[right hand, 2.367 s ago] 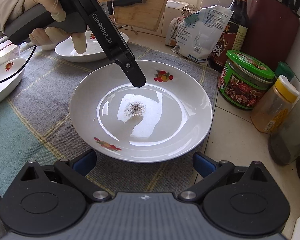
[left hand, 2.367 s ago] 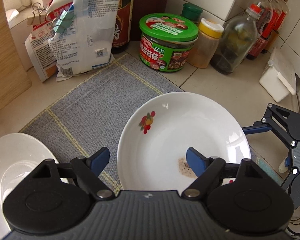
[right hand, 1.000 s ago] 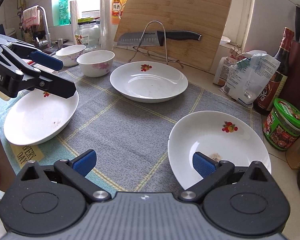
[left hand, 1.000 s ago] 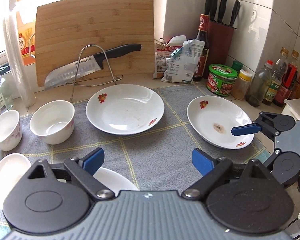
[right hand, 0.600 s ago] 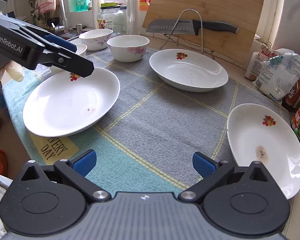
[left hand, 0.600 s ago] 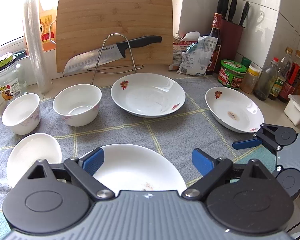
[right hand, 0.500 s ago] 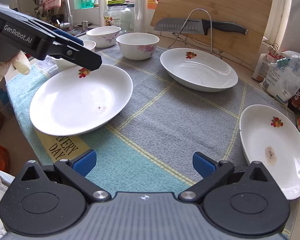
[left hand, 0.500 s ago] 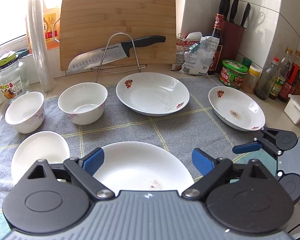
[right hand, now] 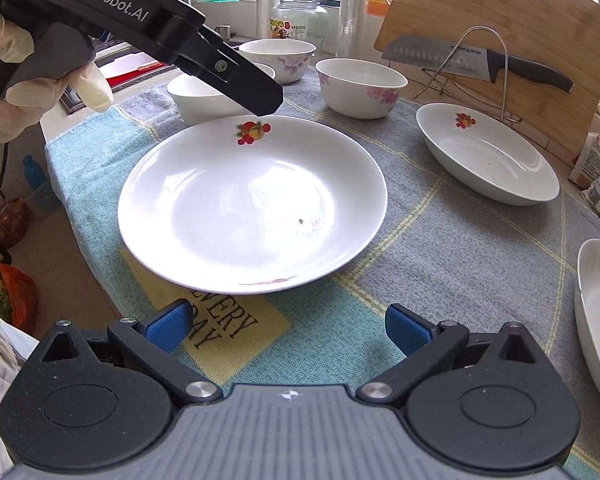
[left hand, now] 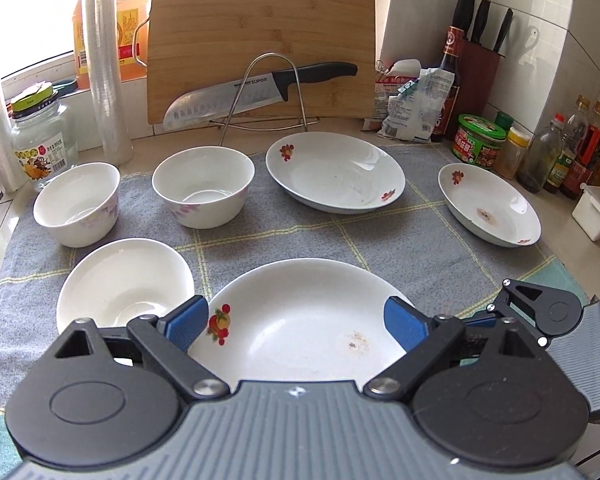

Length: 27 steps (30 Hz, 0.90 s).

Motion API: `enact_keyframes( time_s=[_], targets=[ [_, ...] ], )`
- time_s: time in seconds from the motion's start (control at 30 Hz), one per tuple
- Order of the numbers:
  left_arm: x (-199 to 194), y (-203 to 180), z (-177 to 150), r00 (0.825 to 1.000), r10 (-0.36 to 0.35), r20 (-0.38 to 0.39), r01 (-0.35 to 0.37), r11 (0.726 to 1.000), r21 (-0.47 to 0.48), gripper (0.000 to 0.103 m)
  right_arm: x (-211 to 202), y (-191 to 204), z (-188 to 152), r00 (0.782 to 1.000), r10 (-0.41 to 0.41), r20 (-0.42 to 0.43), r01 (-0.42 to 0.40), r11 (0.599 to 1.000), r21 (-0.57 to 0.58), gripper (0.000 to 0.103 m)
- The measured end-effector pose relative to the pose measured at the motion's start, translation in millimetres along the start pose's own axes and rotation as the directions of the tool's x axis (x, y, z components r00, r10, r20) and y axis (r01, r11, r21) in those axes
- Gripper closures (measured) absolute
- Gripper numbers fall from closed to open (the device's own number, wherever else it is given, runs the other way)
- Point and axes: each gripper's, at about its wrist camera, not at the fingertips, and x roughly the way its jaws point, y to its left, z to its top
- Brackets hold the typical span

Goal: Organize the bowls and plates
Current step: 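Move the right tool toward the large flower-print white plate, then close the right tool on the rim of the flower-print plate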

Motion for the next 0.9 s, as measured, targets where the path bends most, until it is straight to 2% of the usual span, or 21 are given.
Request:
enact_keyframes(
  time_s=[0.3,0.47,0.6,0.67,0.8,0.9],
  targets=[
    [-12.5,22.5,-27.9,0.999,0.008,-0.050,-0.008,1.000,0.006,0.009,-7.5,-7.7,3.9,1.000,0.004,-0.020,-0.004,1.000,-0.016,0.000],
    [-20.9,32.3,-53.2,0.995,0.034,-0.094,-0.027,0.997,0.070,0.009,-18.8,-22.5,5.0,0.999,0.000,-0.039,0.000,1.000,0.012,0.000],
    [-19.4,29.2,-72.6,0.993,0.006,-0.116,0.008,0.992,0.125,0.008,-22.6,-38.0,17.7,1.000,-0.002,-0.021,0.004,0.996,0.087,0.000],
    [-19.8,24.9,-77.9,0.996,-0.032,-0.087,0.044,0.990,0.131,0.006,-17.9,-44.4,28.5,1.000,-0.001,-0.014,0.003,0.990,0.138,0.000],
    [-17.9,18.4,-80.6,0.994,-0.088,-0.070,0.097,0.987,0.128,0.007,-1.7,-47.1,44.3,0.998,0.059,-0.008,-0.056,0.975,0.215,0.000],
    [-19.0,17.2,-83.5,0.990,-0.114,-0.078,0.124,0.981,0.148,0.007,10.3,-43.6,50.3,0.997,0.081,-0.018,-0.075,0.972,0.225,0.000]
  ],
)
